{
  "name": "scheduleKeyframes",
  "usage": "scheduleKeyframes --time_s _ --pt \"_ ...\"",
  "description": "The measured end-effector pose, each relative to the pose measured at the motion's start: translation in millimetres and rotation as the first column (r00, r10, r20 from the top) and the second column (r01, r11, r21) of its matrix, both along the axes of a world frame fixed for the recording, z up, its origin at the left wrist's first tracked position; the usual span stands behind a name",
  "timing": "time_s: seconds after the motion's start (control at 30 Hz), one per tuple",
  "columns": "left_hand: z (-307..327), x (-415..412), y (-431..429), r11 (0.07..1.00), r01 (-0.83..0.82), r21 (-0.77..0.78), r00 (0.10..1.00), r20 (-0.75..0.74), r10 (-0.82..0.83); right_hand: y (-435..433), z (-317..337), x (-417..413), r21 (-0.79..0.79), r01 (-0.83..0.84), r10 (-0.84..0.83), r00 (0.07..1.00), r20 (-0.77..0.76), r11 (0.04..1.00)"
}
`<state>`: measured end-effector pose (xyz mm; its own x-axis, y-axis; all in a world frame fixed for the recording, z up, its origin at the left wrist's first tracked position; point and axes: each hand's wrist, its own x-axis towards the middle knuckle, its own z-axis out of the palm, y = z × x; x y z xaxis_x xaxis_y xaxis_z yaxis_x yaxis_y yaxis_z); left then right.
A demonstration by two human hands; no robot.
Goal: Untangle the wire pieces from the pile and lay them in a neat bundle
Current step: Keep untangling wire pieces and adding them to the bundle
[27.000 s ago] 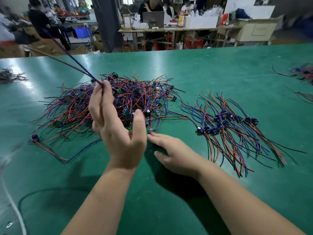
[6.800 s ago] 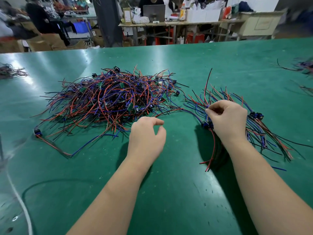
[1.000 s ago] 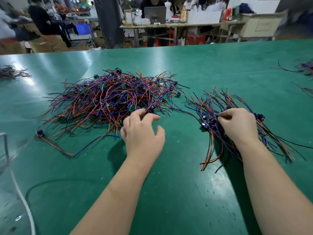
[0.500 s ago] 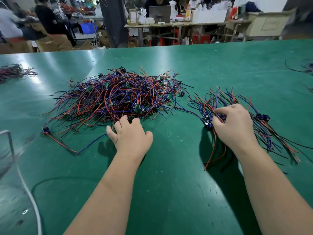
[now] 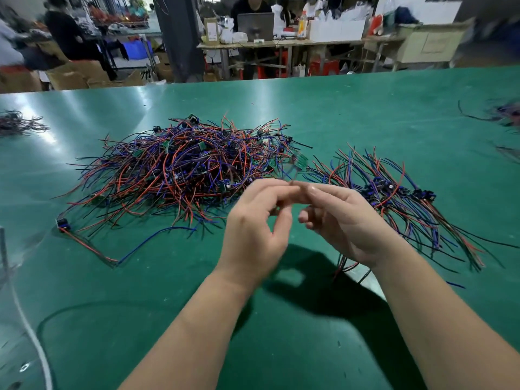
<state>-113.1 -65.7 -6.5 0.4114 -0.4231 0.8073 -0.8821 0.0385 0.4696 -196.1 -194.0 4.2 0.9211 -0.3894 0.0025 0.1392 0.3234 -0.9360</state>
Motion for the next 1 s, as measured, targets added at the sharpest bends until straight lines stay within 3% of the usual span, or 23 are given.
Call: scheduleKeyframes --time_s 0.1,0.2,0.3,0.43,0.5,0.57,0.73,0.87,1.0 --pt "-0.4 -10.3 -3.6 0.992 0.128 0.02 0.984 -0.128 -0.125 -1.9 2.4 -1.9 0.136 -0.048 0.029 0.99 0.138 0.99" --pt "1.5 -16.6 -2.9 0.982 0.191 0.006 0.906 -0.386 -0.174 -5.7 5.4 -3.1 0.174 -0.006 -0.025 0.984 0.177 0.985" --pt "7.8 -16.3 -0.7 0.966 0.25 -0.071 0.727 -0.645 -0.236 -6.7 4.6 -3.4 0.17 -0.02 -0.015 0.979 0.203 0.985" --pt "17.0 -10.0 0.9 0.881 0.334 -0.335 0.394 -0.799 -0.454 -7.9 5.6 -4.9 0.116 0.009 -0.035 0.975 0.221 0.993" --pt "19.0 -8.5 1.7 0.854 0.353 -0.382 0.275 -0.83 -0.485 -8.4 6.3 -5.2 0.107 0.054 -0.074 0.978 0.194 0.993" --pt "19.9 -6.8 3.3 0.859 0.339 -0.384 0.232 -0.85 -0.472 -7.4 6.1 -5.2 0.087 0.103 -0.115 0.983 0.145 0.991" --pt "19.0 3.4 4.1 0.958 0.218 -0.188 0.285 -0.926 -0.247 -3.3 4.9 -2.8 0.071 0.066 -0.072 0.994 0.082 0.995" --pt "17.1 3.6 2.7 0.931 0.361 -0.058 0.111 -0.988 -0.104 -2.0 0.7 1.4 0.167 0.001 -0.018 0.995 0.102 0.986" --pt "14.7 0.1 0.1 0.885 0.454 -0.107 -0.033 -0.994 -0.103 1.1 -3.6 3.1 0.11 0.027 -0.033 0.998 0.05 0.994"
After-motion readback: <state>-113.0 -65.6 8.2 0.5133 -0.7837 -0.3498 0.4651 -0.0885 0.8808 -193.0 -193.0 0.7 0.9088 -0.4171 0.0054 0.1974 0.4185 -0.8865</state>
